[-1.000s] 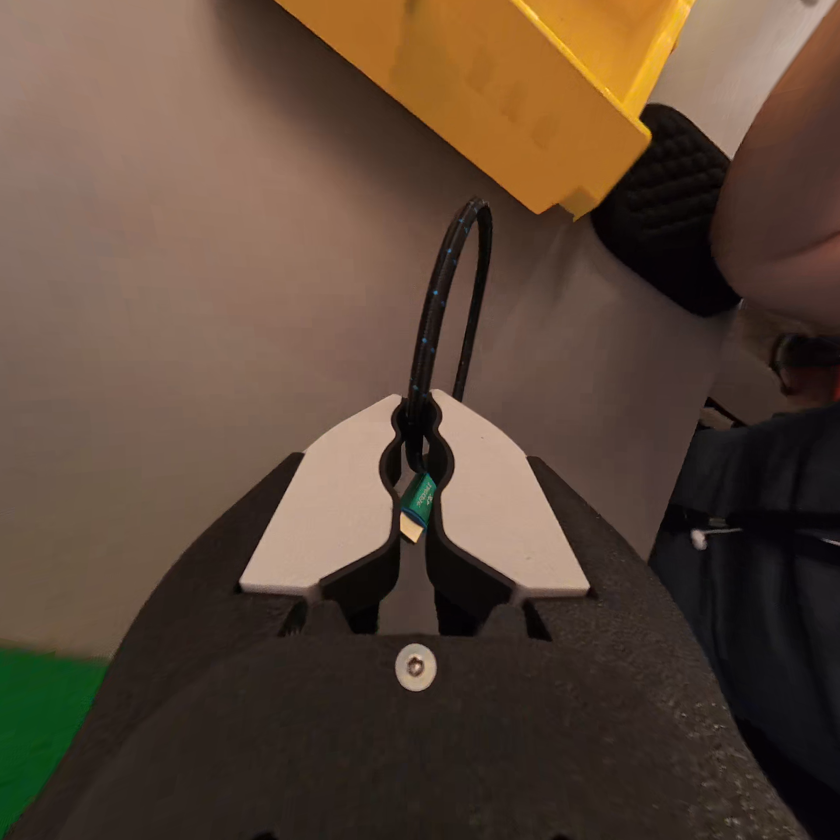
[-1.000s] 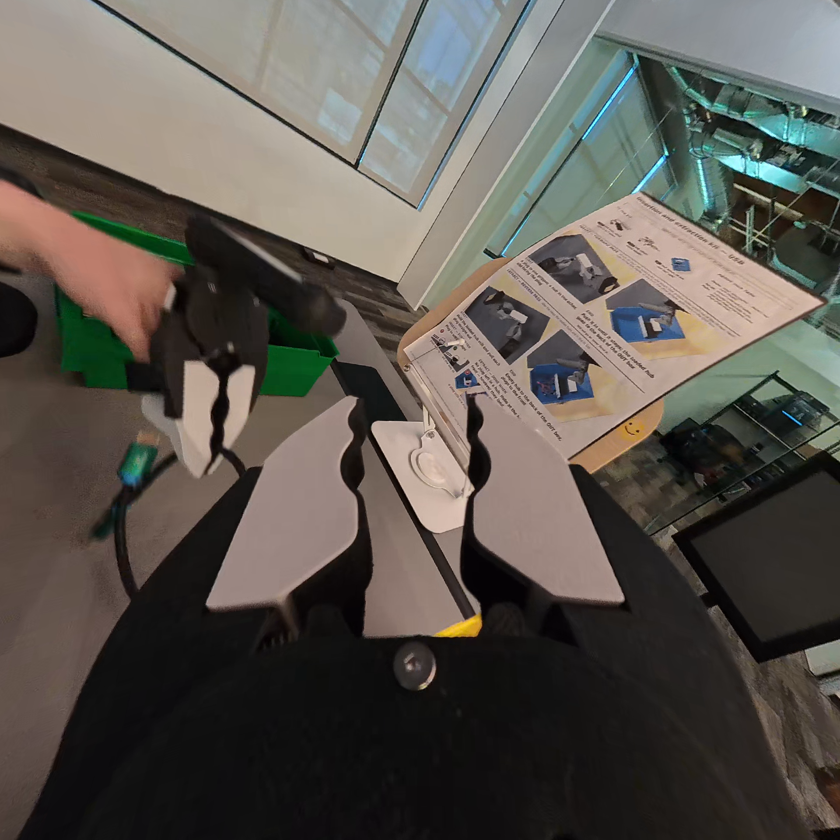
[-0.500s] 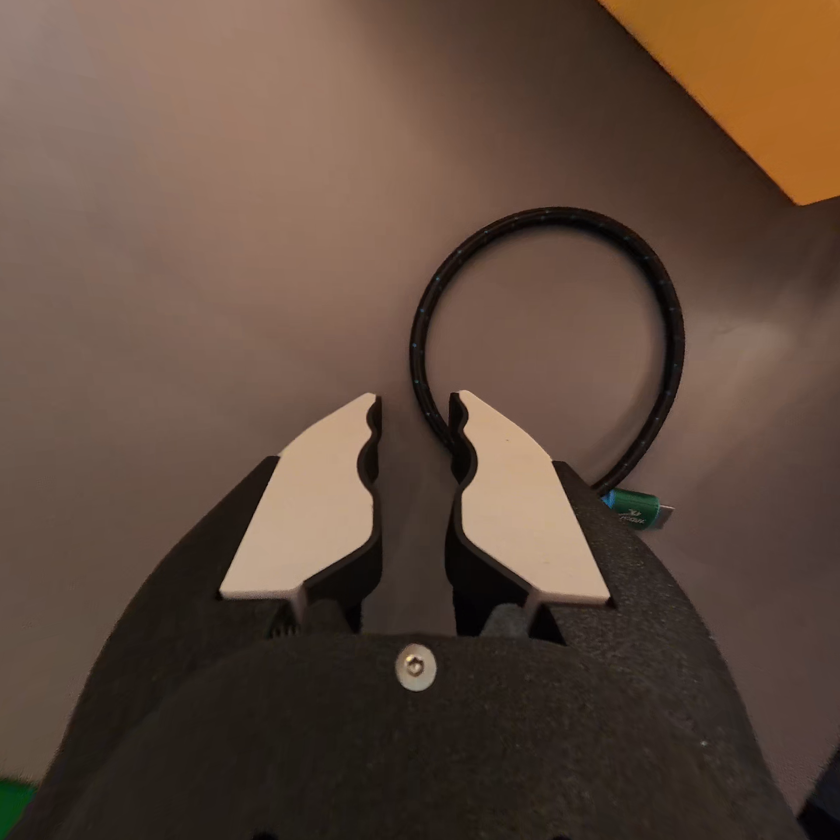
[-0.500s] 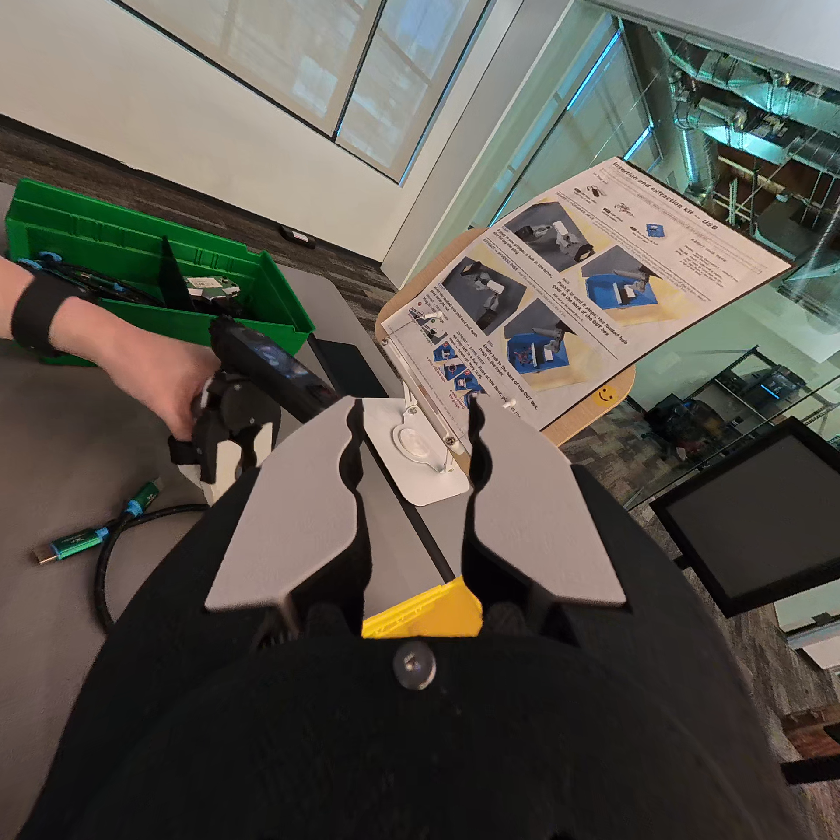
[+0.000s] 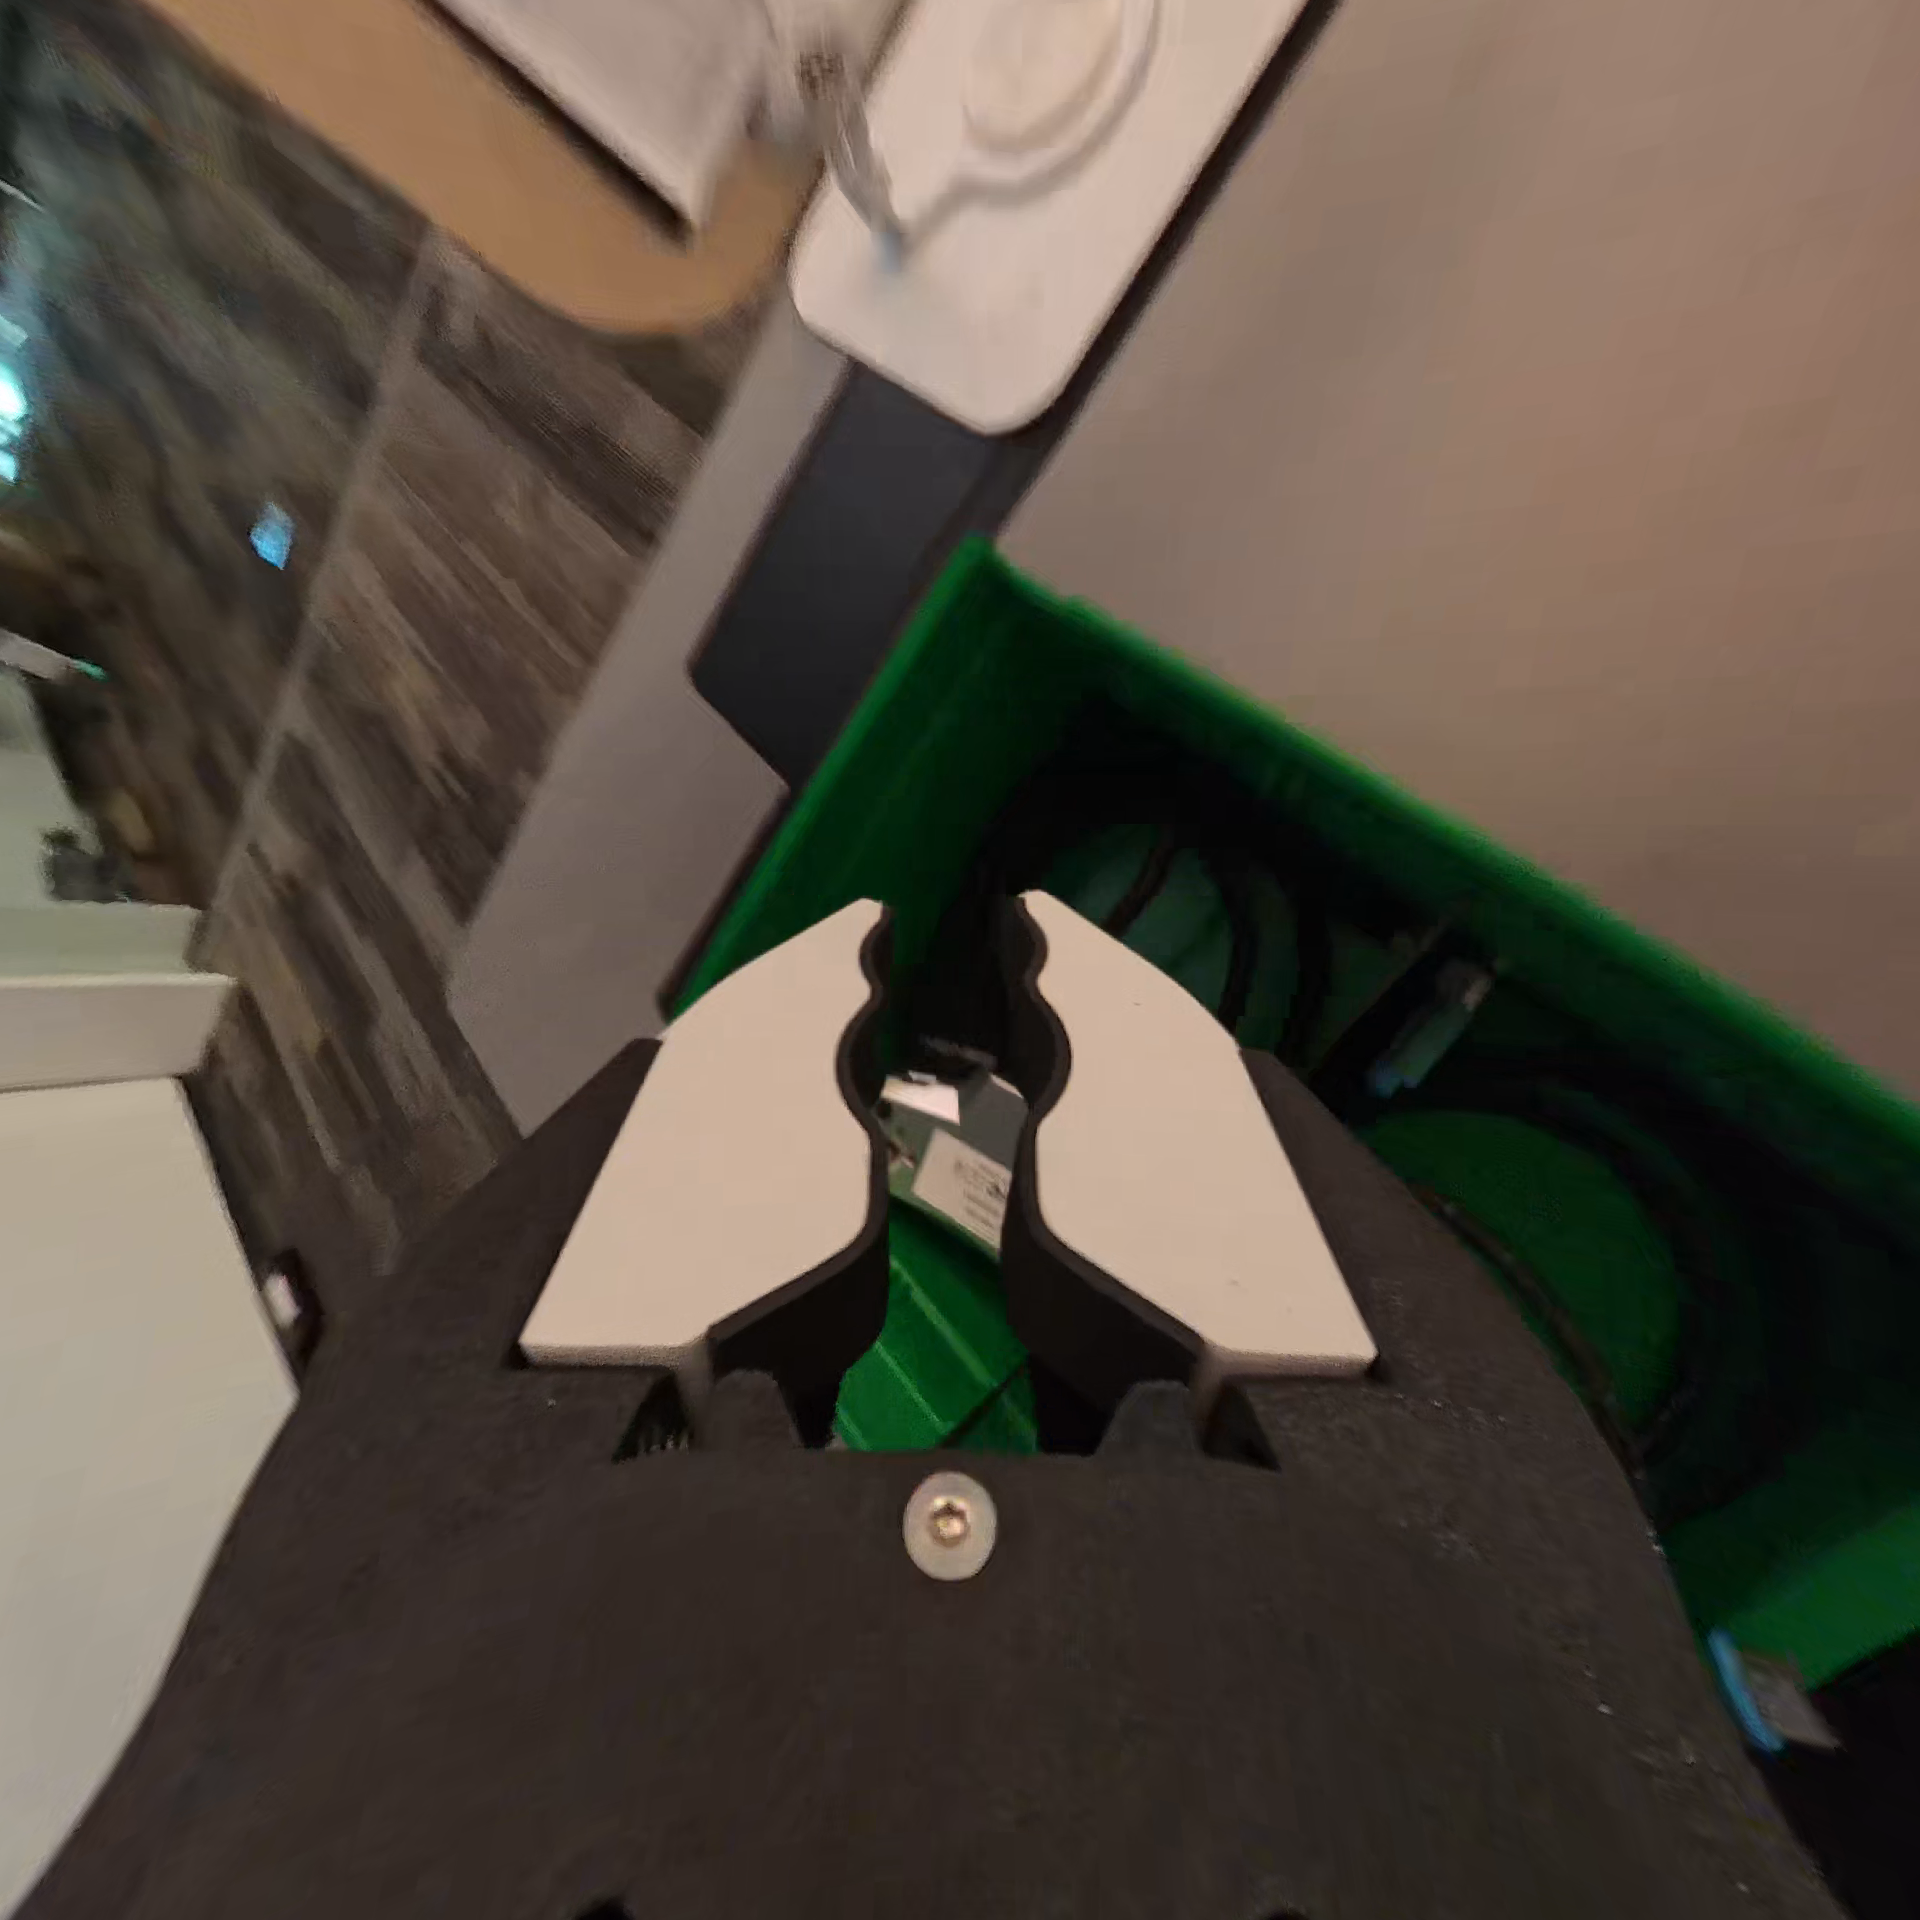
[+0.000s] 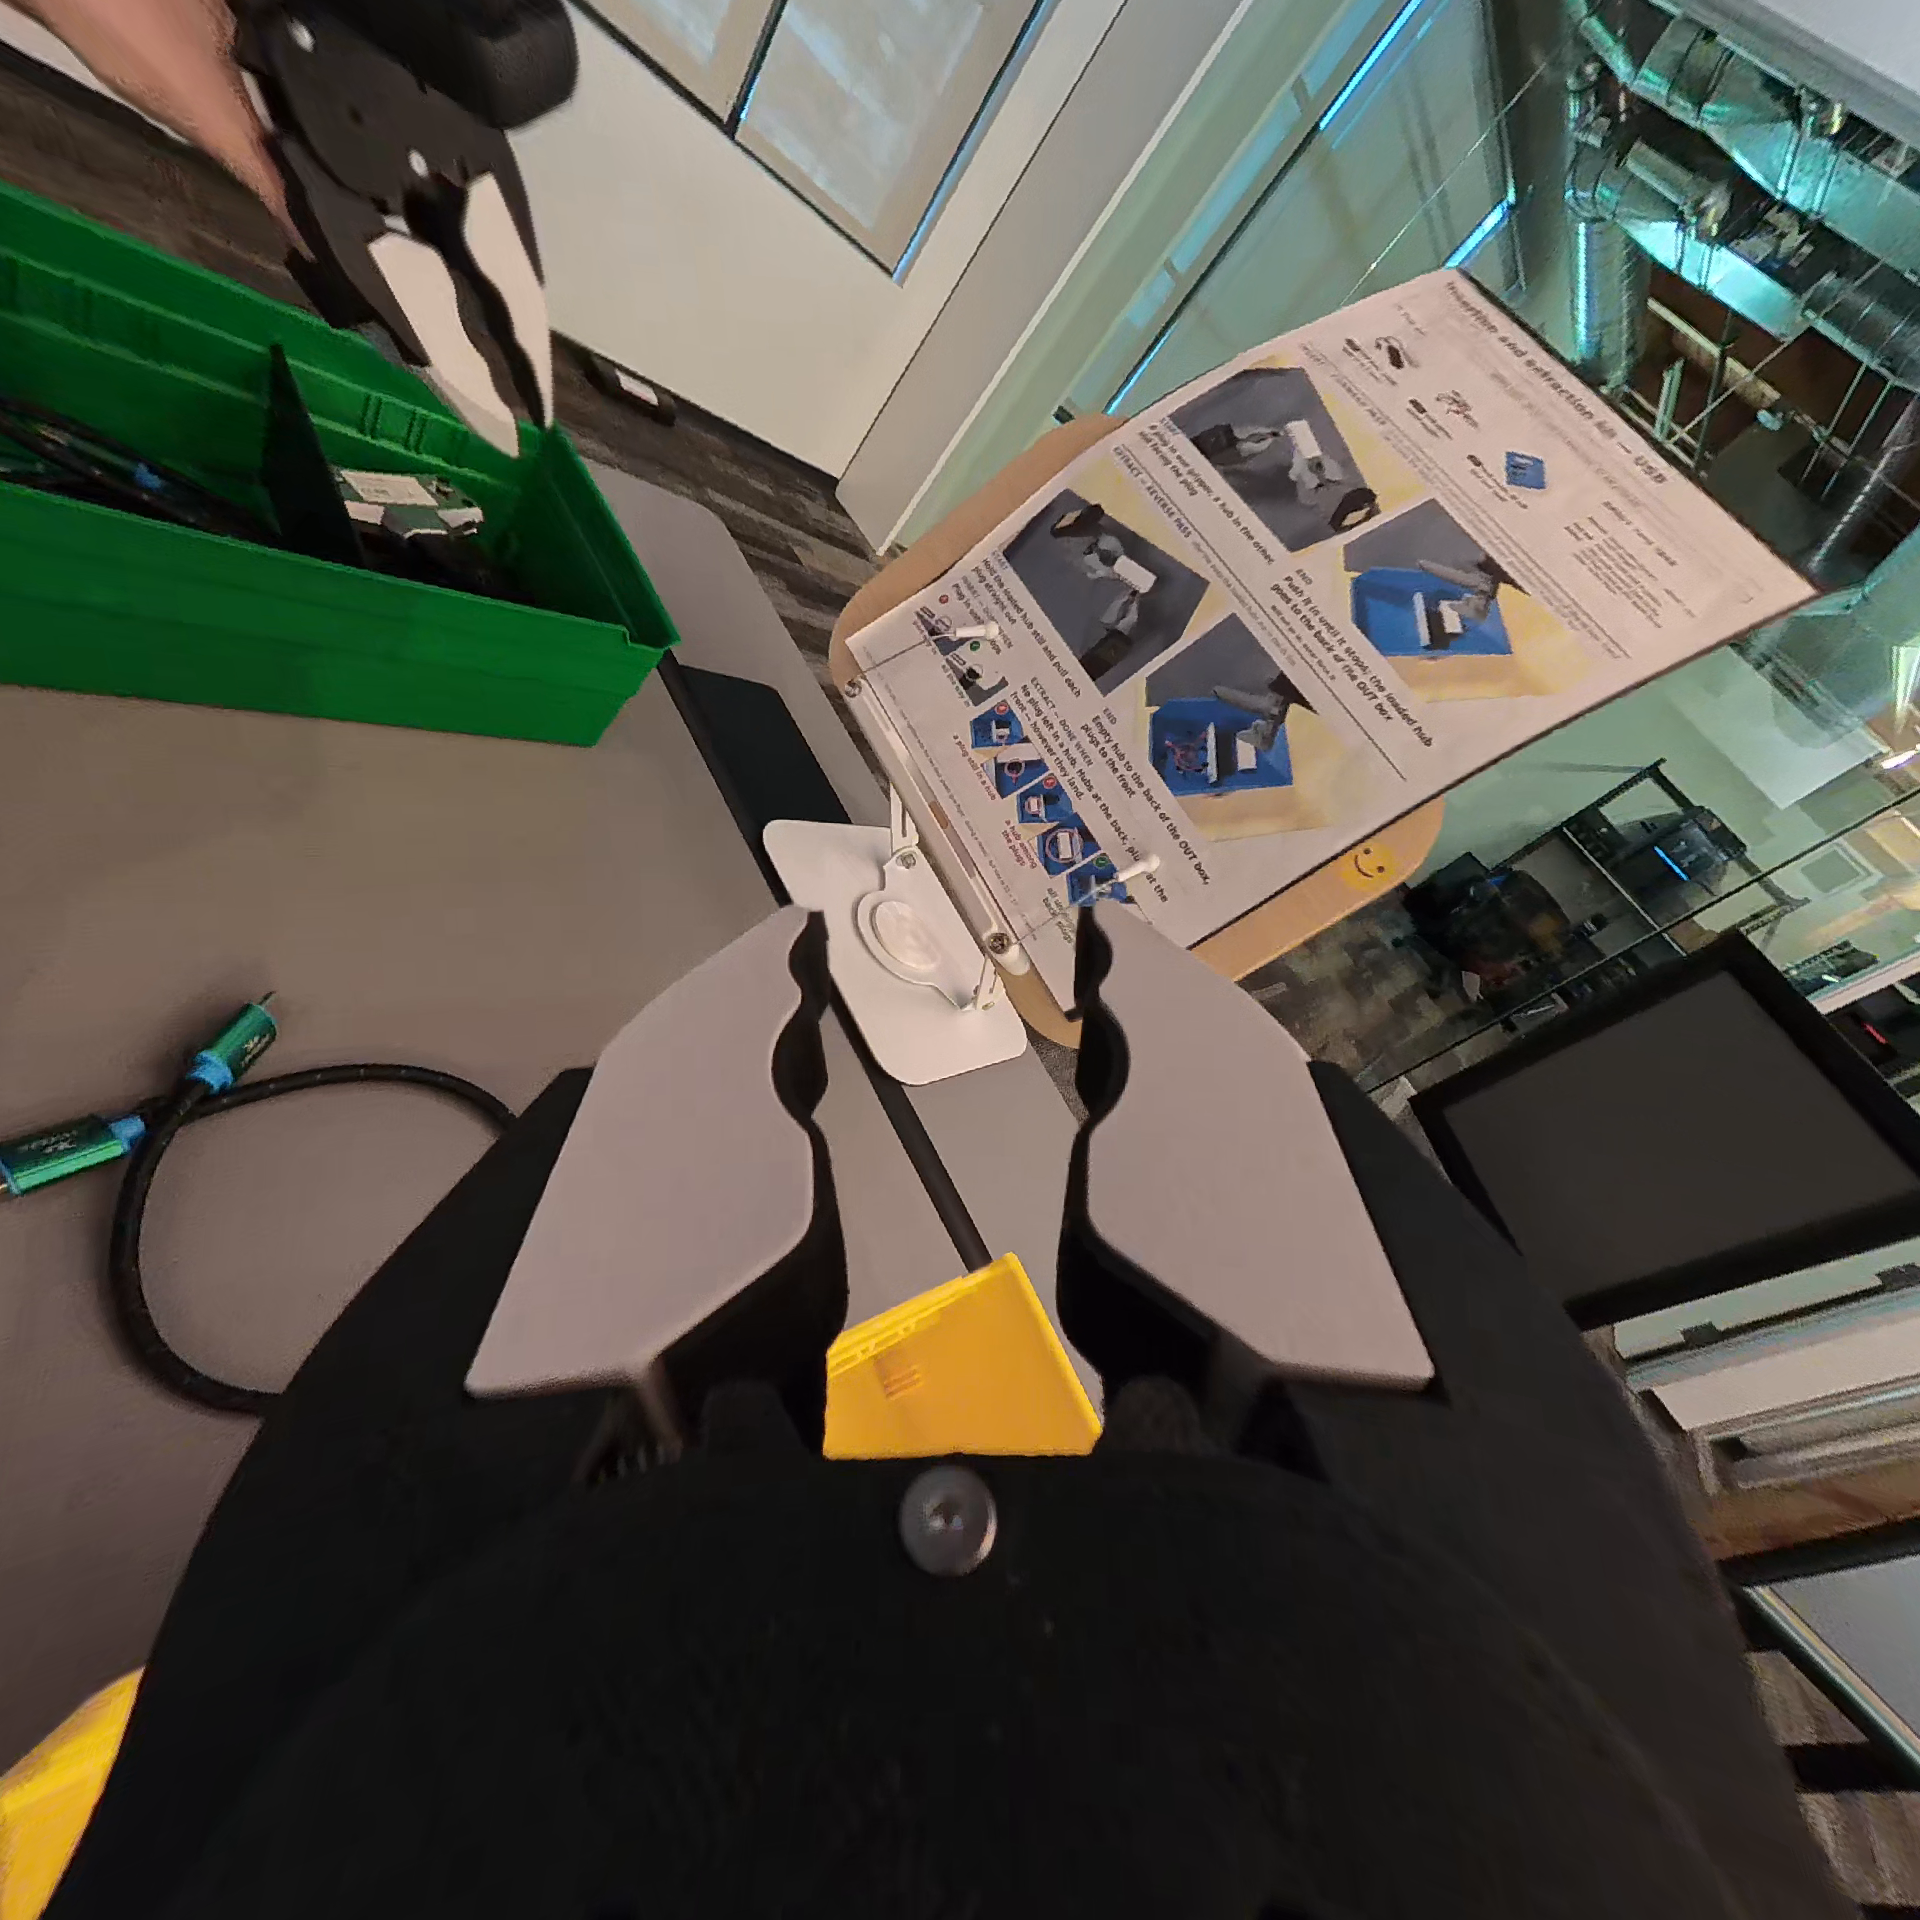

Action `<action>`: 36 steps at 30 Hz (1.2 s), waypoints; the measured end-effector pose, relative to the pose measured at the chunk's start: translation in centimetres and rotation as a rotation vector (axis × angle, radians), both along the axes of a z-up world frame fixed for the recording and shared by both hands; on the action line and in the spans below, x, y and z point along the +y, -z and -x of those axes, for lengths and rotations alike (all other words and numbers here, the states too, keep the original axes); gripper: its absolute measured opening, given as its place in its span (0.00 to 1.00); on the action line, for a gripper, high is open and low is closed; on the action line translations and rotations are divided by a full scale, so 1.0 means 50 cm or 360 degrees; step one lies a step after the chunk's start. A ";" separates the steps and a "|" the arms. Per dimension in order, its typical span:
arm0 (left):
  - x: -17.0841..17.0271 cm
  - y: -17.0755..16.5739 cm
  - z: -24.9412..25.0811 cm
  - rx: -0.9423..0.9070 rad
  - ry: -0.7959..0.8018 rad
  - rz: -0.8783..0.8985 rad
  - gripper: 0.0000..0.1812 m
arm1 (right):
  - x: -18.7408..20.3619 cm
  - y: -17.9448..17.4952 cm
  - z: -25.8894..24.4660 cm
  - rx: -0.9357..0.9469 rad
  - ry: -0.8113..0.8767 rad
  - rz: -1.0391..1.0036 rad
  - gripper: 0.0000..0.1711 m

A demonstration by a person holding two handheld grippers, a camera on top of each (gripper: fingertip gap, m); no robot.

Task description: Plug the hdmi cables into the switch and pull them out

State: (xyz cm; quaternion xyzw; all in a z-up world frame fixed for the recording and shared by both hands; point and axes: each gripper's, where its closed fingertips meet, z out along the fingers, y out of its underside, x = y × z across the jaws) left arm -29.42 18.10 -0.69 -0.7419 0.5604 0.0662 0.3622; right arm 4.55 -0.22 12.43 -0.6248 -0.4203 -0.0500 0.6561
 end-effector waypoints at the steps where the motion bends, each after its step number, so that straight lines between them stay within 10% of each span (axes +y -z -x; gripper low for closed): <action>1: 0.008 0.029 0.019 0.0013 -0.0031 0.0090 0.11 | 0.000 0.001 0.007 -0.0008 -0.0013 0.0000 0.27; 10: 0.031 0.198 0.068 0.0350 -0.0093 0.0590 0.28 | 0.015 0.035 0.001 -0.0065 0.0007 0.0101 0.28; 20: 0.047 0.238 0.070 0.0572 -0.0096 0.0527 0.11 | 0.025 0.045 -0.004 -0.0023 -0.0026 0.0142 0.28; 36: -0.072 -0.237 -0.067 -0.0615 0.0046 0.0211 0.07 | 0.020 0.046 0.044 0.0014 -0.0174 0.0150 0.27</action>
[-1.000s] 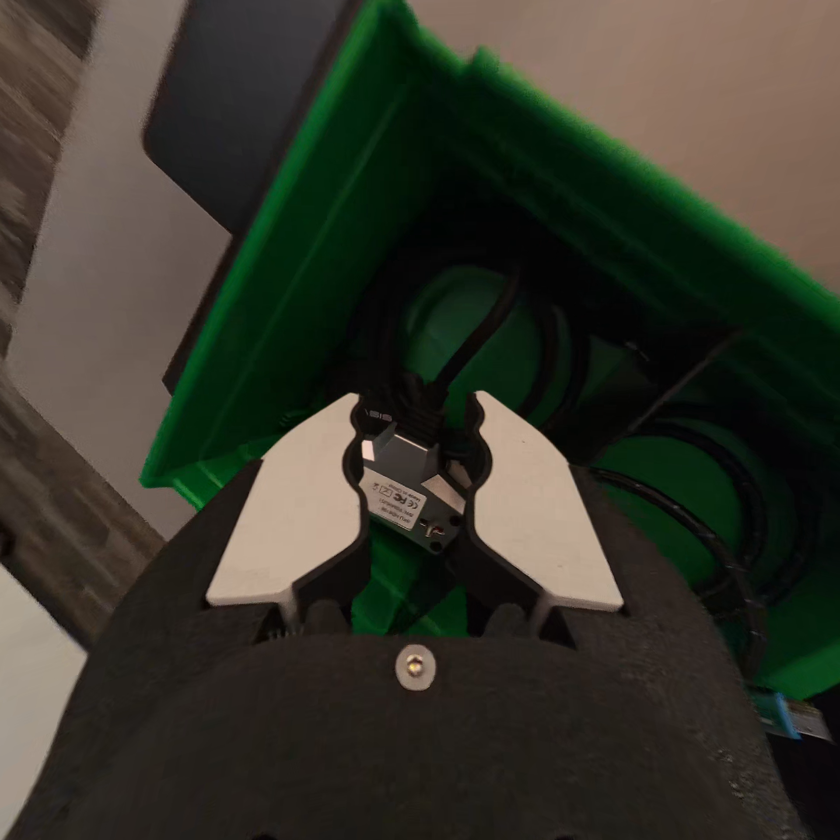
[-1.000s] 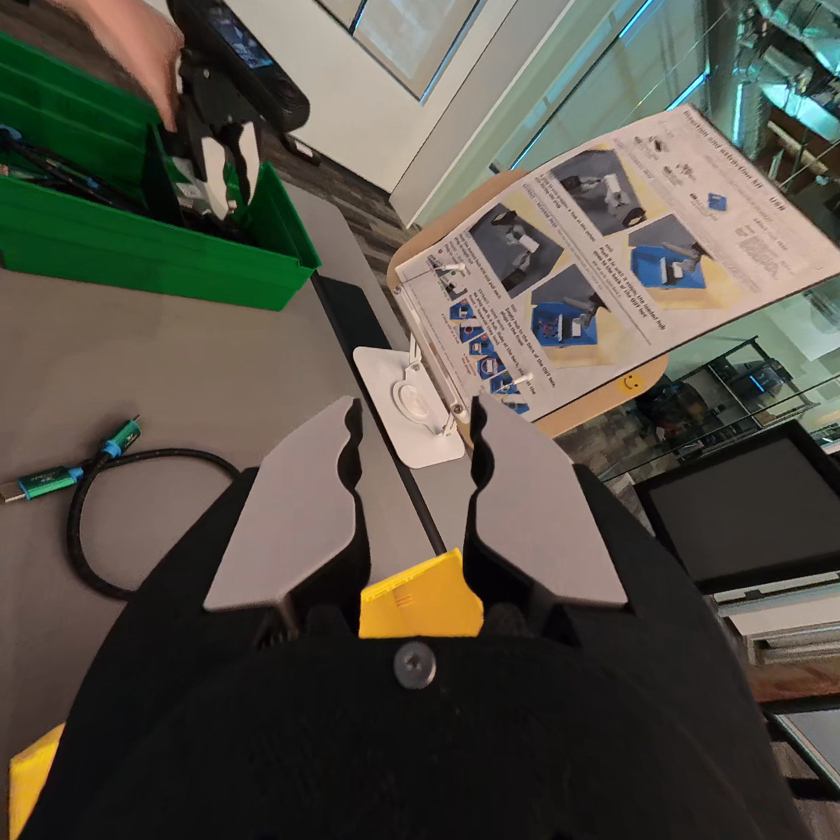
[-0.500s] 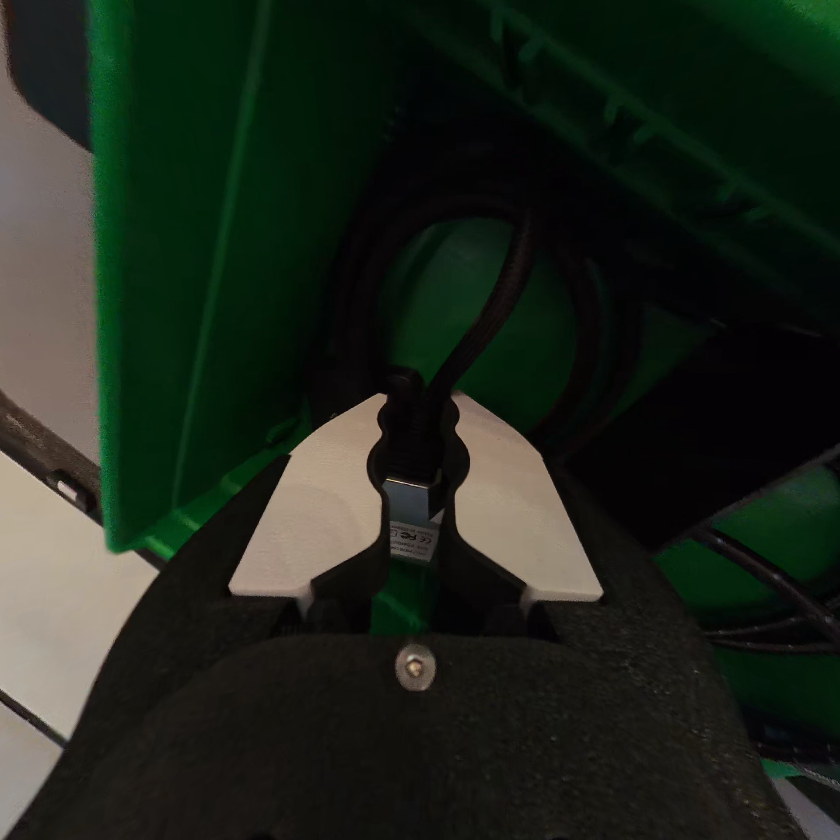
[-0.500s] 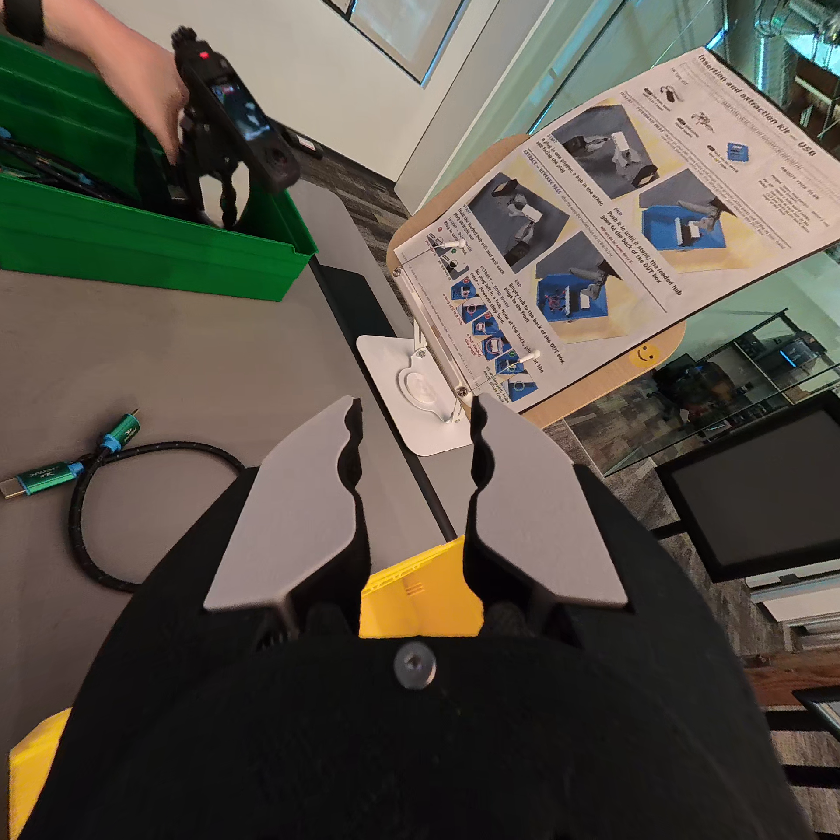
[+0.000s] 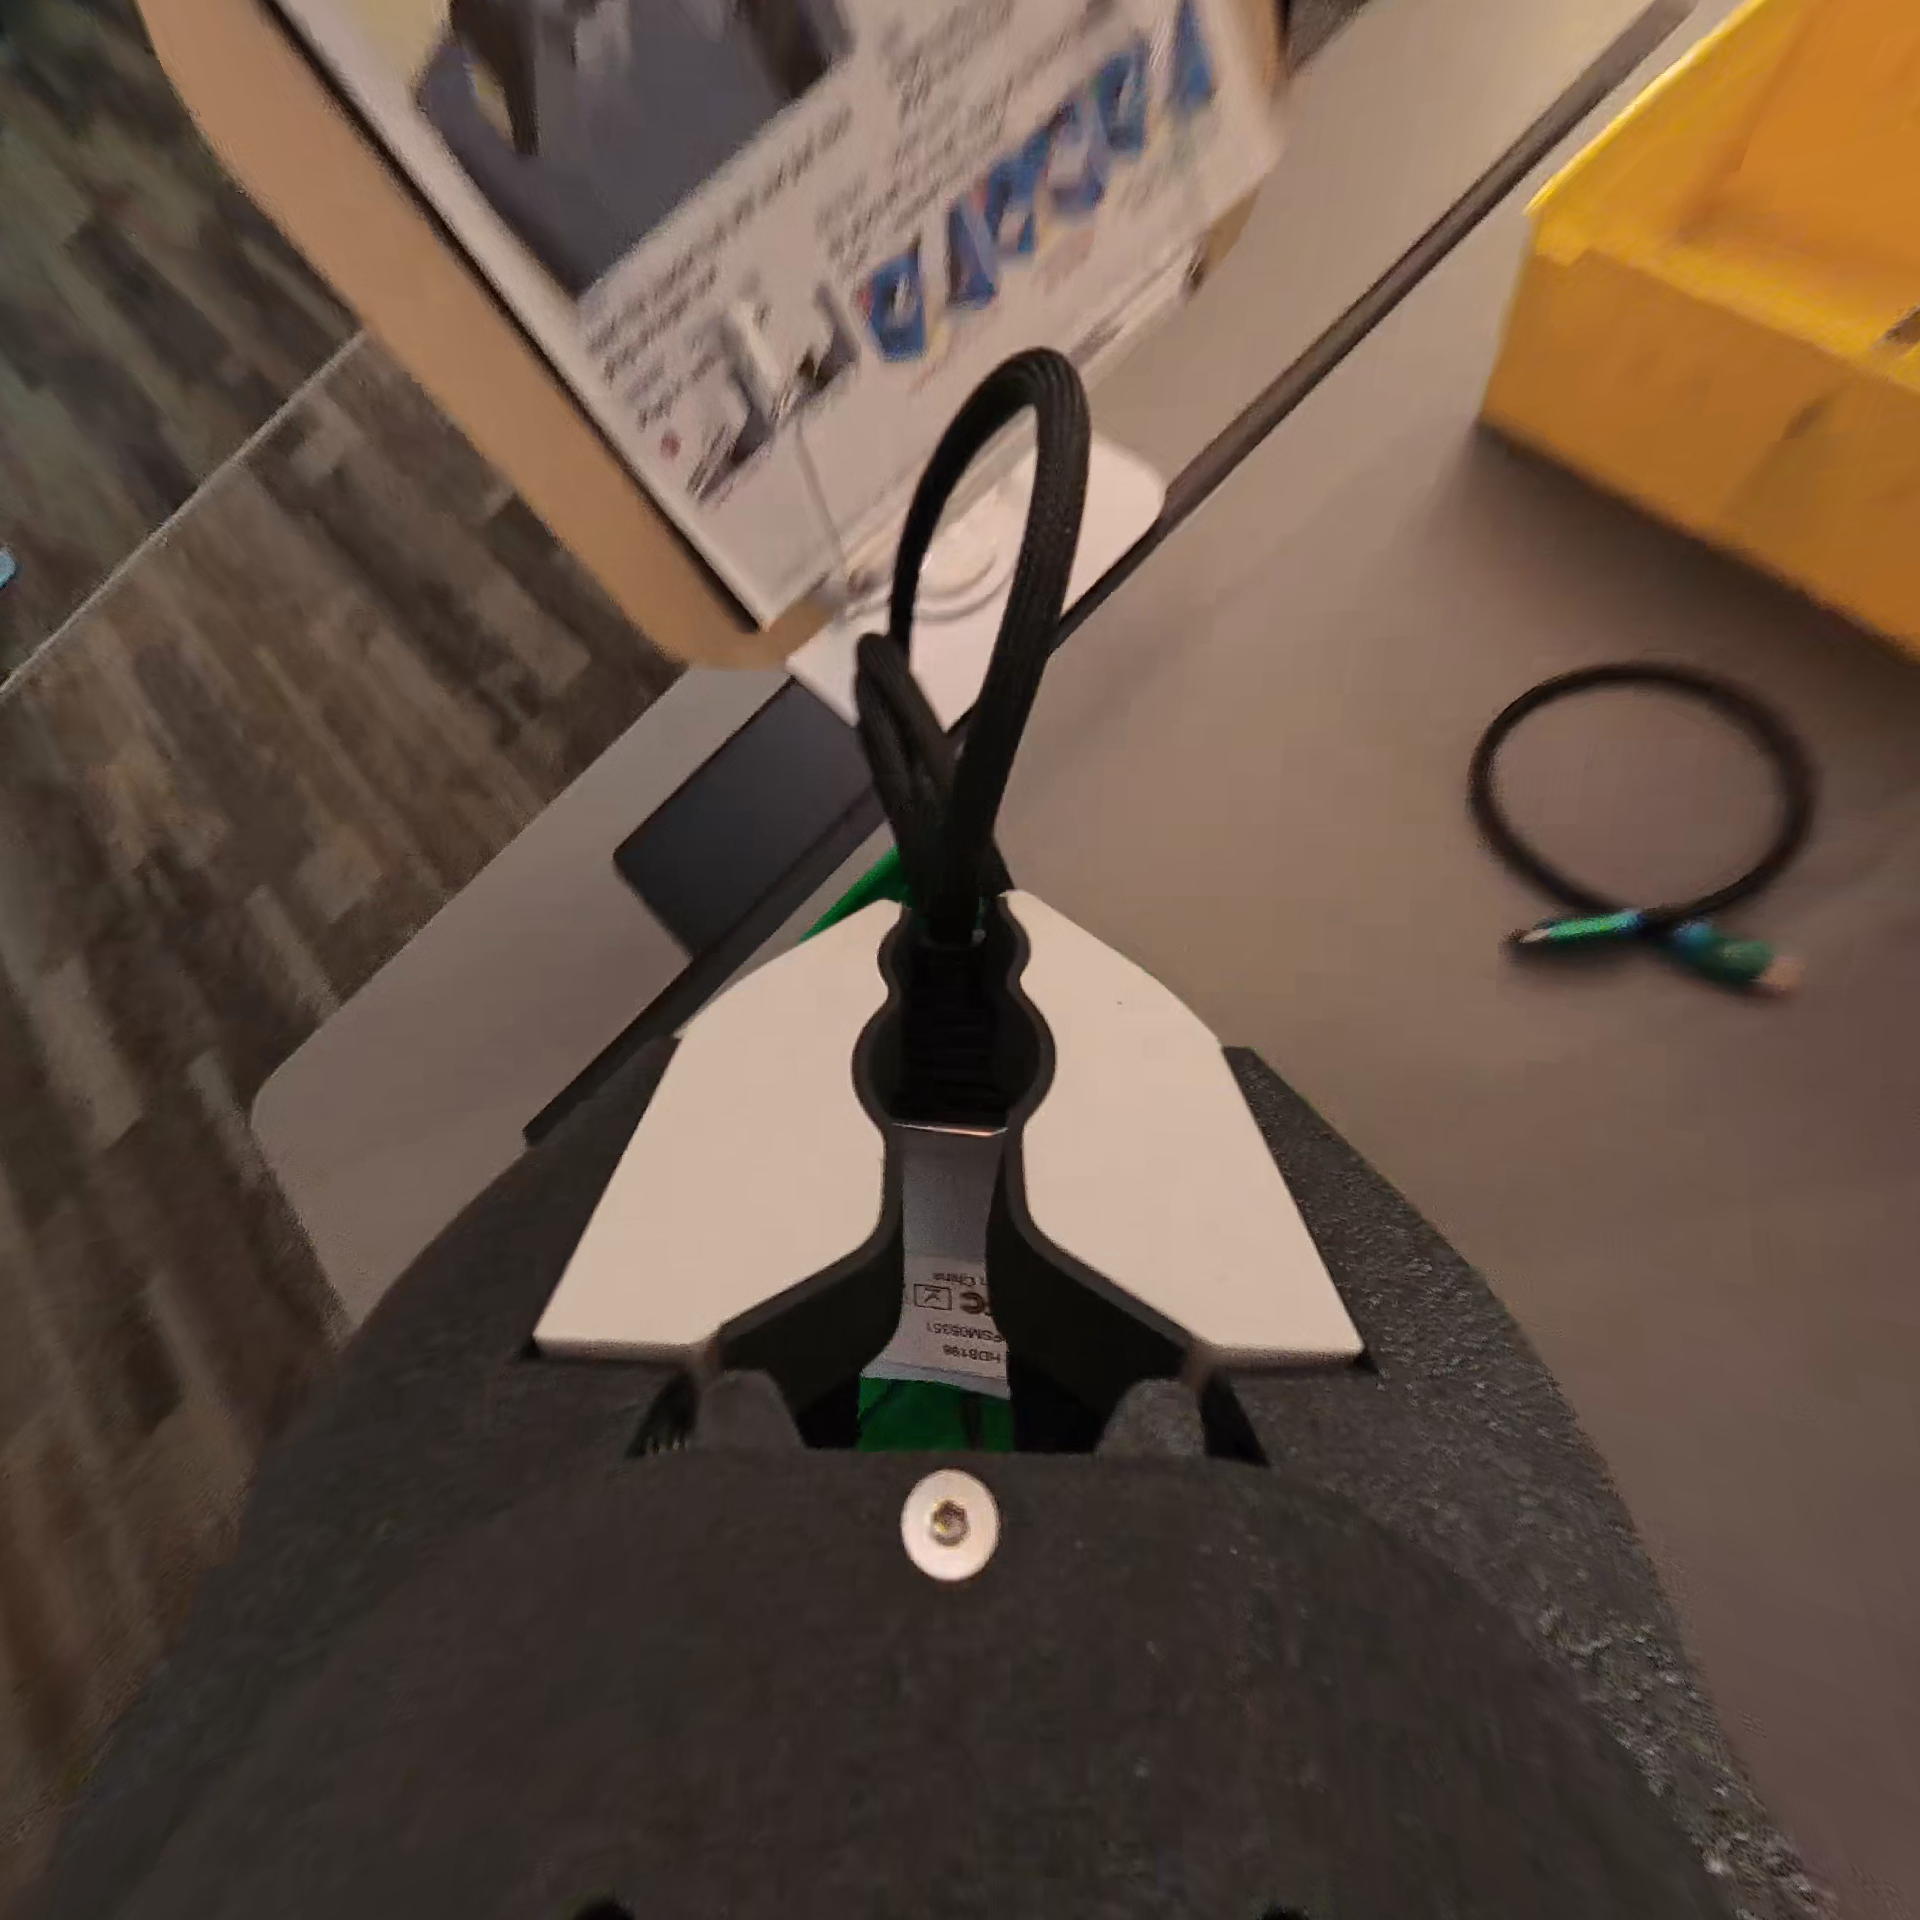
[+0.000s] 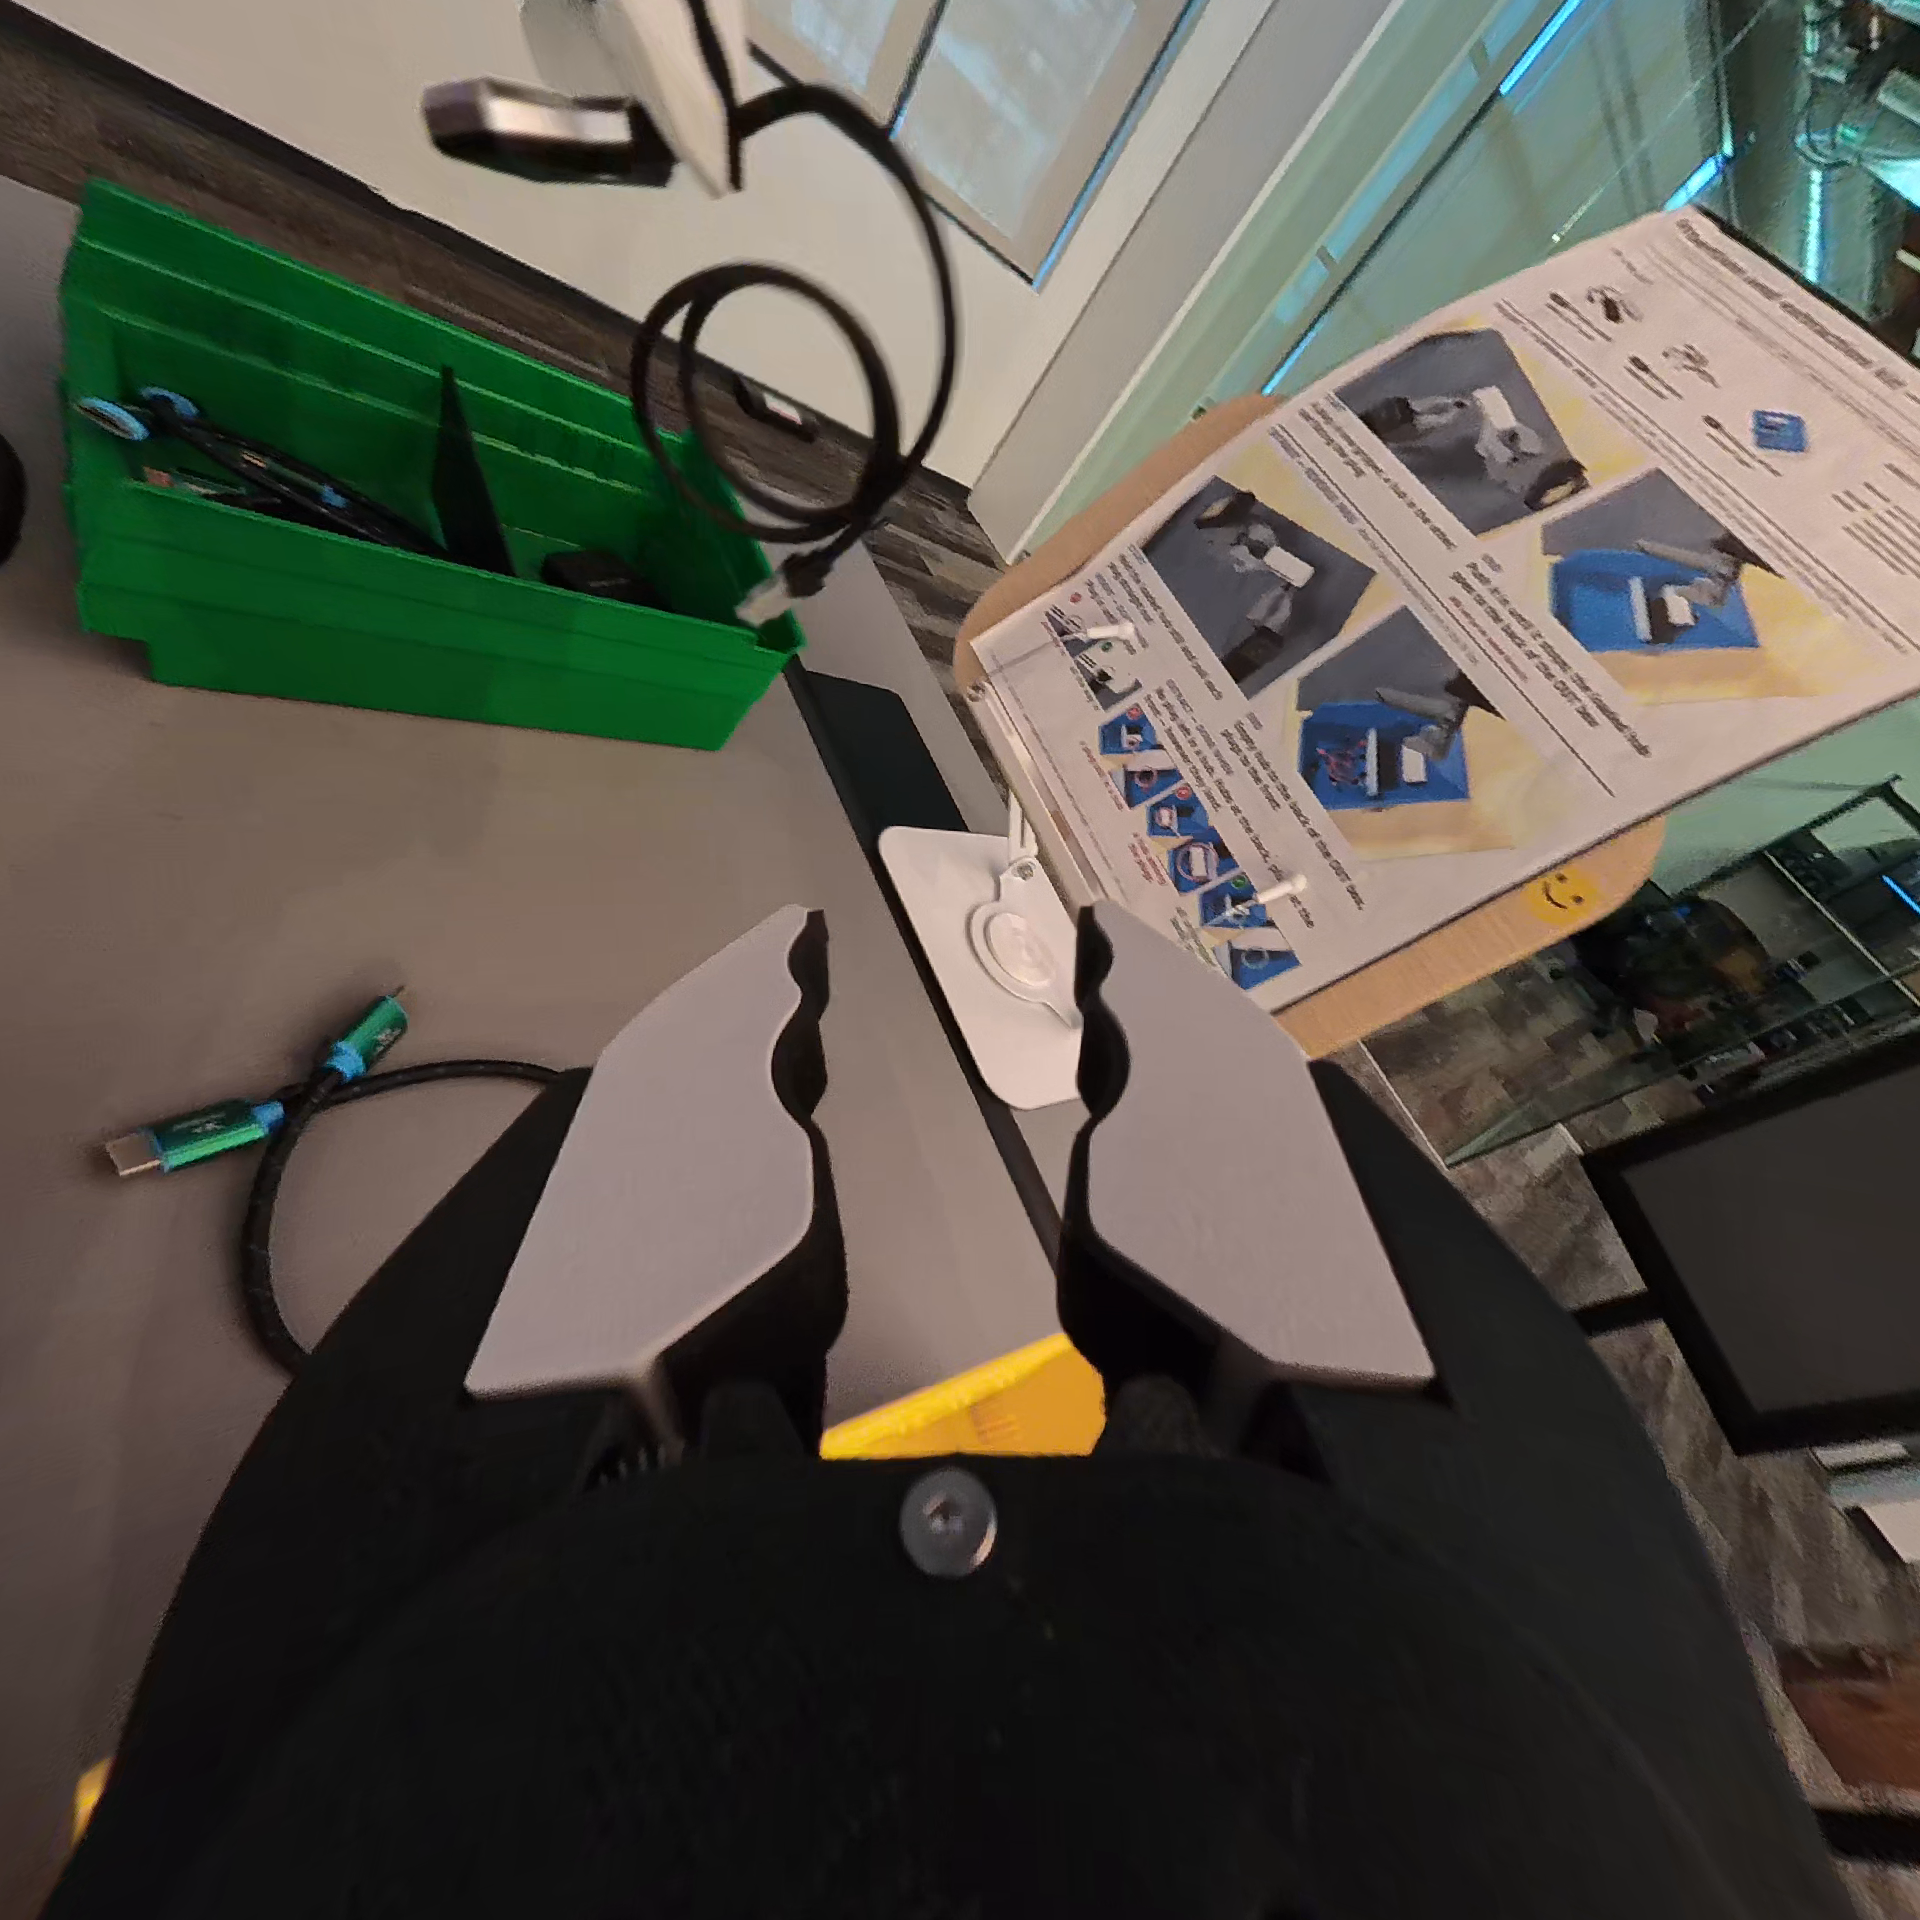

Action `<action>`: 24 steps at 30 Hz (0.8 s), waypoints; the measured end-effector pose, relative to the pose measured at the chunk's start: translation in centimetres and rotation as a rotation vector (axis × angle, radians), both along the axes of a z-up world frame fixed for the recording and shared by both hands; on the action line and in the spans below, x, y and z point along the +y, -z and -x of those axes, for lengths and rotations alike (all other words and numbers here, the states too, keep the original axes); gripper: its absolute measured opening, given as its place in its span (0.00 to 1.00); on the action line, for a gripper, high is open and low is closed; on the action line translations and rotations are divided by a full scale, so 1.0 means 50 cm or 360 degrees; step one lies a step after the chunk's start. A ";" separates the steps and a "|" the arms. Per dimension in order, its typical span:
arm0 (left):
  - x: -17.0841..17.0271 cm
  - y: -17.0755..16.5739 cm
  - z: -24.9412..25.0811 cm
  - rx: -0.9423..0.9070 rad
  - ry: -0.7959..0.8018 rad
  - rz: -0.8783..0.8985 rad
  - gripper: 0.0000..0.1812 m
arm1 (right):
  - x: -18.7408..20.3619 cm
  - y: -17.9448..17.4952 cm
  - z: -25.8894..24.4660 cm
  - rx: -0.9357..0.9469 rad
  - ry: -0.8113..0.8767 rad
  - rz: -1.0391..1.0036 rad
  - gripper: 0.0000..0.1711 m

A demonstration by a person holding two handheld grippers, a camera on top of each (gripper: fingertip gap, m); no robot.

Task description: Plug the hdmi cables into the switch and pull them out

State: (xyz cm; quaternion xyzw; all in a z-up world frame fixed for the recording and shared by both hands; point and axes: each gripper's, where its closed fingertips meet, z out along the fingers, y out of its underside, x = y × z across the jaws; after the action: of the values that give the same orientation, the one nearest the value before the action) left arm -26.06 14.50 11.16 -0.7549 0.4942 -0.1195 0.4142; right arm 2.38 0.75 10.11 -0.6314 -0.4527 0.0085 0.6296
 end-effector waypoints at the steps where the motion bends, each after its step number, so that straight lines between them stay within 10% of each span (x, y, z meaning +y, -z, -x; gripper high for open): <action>1: -0.013 -0.020 -0.016 -0.0053 0.0004 -0.0006 0.07 | -0.001 0.002 0.012 -0.0006 -0.0023 0.0001 0.27; 15: -0.268 -0.178 -0.251 -0.1269 0.0458 0.0288 0.07 | -0.078 -0.006 0.220 0.0079 -0.0536 -0.0021 0.27; 24: -0.292 -0.198 -0.268 -0.1791 0.0478 0.0216 0.07 | -0.112 -0.050 0.291 0.0268 -0.0631 -0.0227 0.37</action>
State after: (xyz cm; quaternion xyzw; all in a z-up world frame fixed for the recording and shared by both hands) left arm -12.67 -0.08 21.08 -0.5218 0.2910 -0.5908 0.5422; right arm -12.18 -4.83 12.60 -0.4811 -0.5132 0.1527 0.6941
